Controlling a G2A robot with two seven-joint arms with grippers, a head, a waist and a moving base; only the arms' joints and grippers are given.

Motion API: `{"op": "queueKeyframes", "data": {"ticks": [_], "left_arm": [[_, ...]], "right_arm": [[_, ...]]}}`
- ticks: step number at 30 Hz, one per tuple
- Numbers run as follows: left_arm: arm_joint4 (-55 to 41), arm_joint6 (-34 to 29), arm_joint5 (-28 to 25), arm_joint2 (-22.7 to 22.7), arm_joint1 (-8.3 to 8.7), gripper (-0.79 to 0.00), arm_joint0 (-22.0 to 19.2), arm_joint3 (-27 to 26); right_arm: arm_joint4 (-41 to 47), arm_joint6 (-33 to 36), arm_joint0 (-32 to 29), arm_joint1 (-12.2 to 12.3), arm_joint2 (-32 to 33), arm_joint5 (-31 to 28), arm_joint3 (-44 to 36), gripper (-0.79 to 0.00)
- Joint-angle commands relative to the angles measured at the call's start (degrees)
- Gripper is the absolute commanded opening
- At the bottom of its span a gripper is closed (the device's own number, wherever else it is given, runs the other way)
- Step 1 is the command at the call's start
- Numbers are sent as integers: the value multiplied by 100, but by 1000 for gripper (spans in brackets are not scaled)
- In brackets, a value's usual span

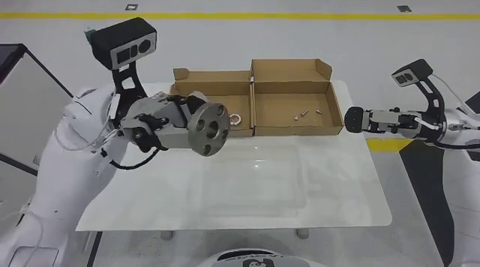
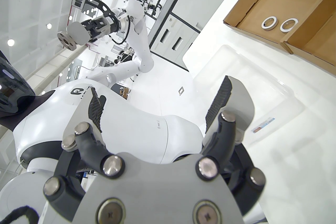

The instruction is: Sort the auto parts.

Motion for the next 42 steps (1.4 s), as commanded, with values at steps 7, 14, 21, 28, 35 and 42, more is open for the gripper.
{"op": "queueKeyframes", "data": {"ticks": [7,14,21,28,35,42], "left_arm": [[-522,-44,65,49,-91,-785,-18,63],[-460,-41,63,12,-99,-785,-23,99],[-474,264,104,-12,-120,-785,63,4],[-1251,762,-113,130,-258,-785,188,-146],[-1892,751,-234,233,-392,-785,243,-138],[-2191,527,-223,234,-506,-785,257,-69]], "right_arm": [[0,0,0,0,0,0,0,0],[0,0,0,0,0,0,0,0],[0,0,0,0,0,0,0,0],[0,0,0,0,0,0,0,0],[0,0,0,0,0,0,0,0],[0,0,0,0,0,0,0,0]]}}
